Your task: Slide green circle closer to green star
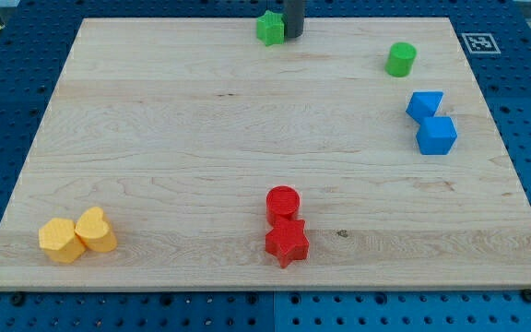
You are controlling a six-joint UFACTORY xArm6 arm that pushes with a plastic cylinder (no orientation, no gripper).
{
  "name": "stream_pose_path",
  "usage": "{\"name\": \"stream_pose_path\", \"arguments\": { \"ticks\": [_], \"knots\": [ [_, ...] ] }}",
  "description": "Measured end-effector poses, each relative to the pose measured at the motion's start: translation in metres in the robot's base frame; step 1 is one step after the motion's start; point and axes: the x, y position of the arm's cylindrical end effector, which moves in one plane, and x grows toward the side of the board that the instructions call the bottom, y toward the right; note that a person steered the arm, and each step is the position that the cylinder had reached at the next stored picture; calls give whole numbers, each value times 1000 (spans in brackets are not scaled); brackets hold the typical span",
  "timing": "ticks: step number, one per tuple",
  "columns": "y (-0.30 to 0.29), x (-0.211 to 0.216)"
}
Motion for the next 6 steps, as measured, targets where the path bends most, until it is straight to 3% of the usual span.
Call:
{"name": "stream_pose_path", "arguments": {
  "ticks": [1,3,5,6],
  "knots": [
    [26,-5],
    [159,-22],
    [308,37],
    [305,92]
  ]
}}
